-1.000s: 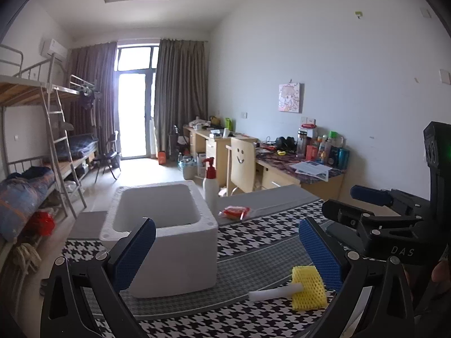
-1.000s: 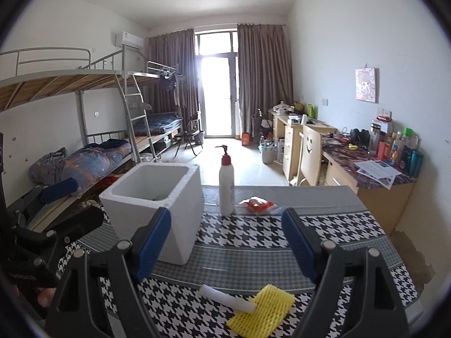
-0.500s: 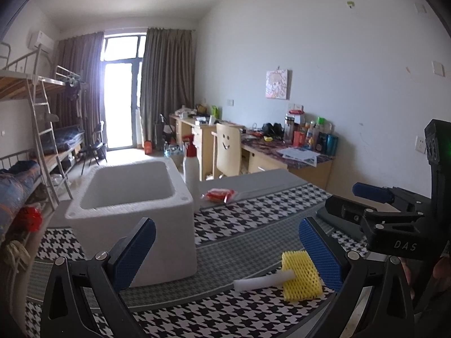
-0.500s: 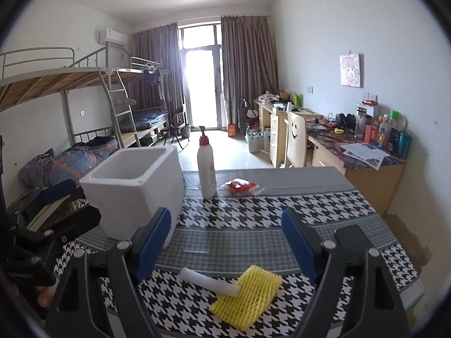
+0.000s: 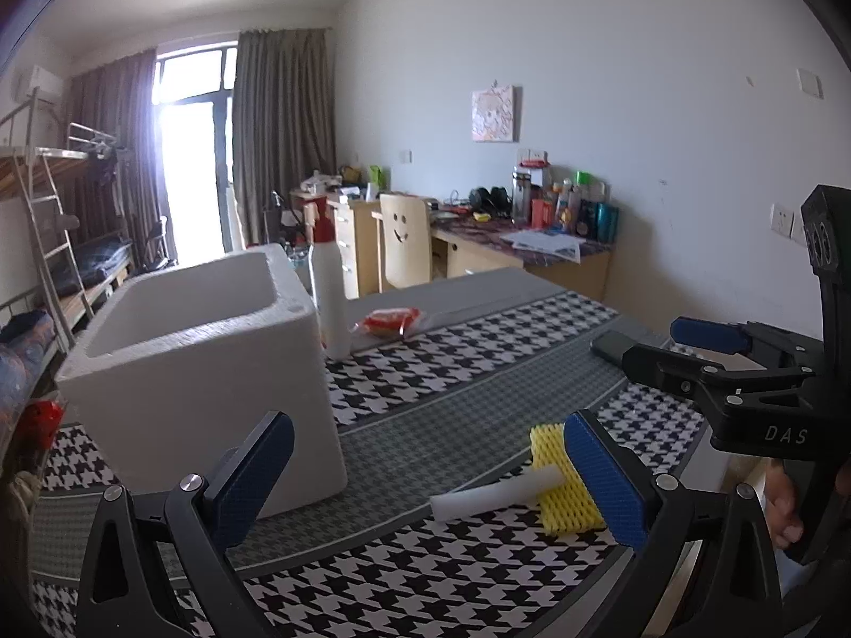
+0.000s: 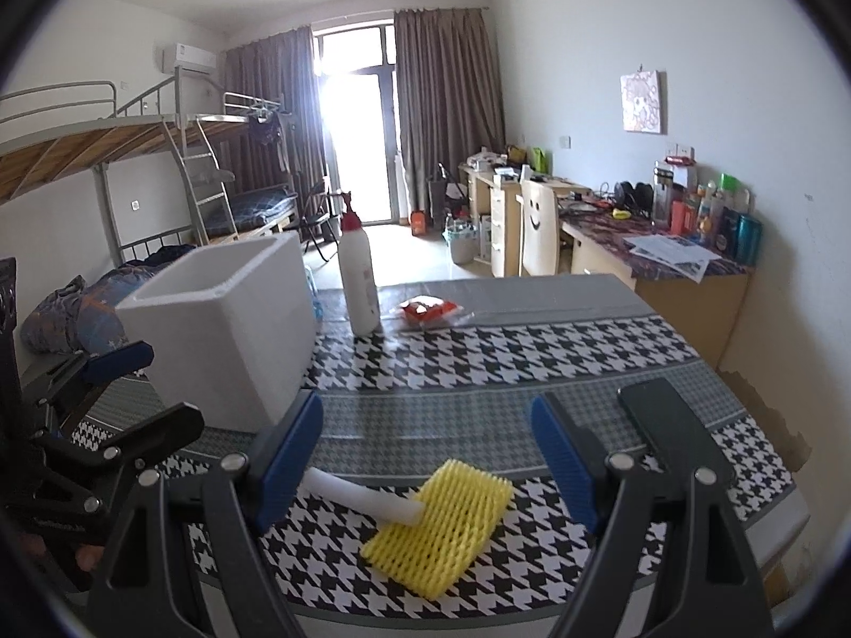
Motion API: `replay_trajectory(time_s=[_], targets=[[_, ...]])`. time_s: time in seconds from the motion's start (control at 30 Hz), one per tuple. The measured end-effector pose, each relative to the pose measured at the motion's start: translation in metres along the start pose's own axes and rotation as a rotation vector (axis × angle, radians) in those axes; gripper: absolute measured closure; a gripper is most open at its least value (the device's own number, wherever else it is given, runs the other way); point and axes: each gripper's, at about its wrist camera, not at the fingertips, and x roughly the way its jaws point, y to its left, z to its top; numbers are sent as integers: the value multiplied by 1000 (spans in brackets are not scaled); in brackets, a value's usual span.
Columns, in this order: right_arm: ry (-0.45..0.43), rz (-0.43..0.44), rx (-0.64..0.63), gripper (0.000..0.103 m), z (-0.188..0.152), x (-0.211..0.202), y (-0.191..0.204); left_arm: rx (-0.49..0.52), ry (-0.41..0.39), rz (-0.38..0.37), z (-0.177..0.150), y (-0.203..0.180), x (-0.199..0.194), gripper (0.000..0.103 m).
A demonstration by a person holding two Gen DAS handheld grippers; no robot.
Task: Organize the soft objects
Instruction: 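Move the left tool to the white foam tube and close on it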
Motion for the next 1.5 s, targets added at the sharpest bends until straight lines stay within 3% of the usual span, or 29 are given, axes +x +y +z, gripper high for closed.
replay_trajectory(time_s=[0.4, 1.23, 1.5], targets=[[49, -32, 38, 19, -15, 9, -12, 42, 81, -27, -7, -6, 27, 1], [133, -72, 97, 19, -41, 26, -32, 129, 175, -96, -18, -23, 66, 1], [160, -74, 106, 19, -48, 32, -37, 165, 233, -133, -25, -28, 81, 7]])
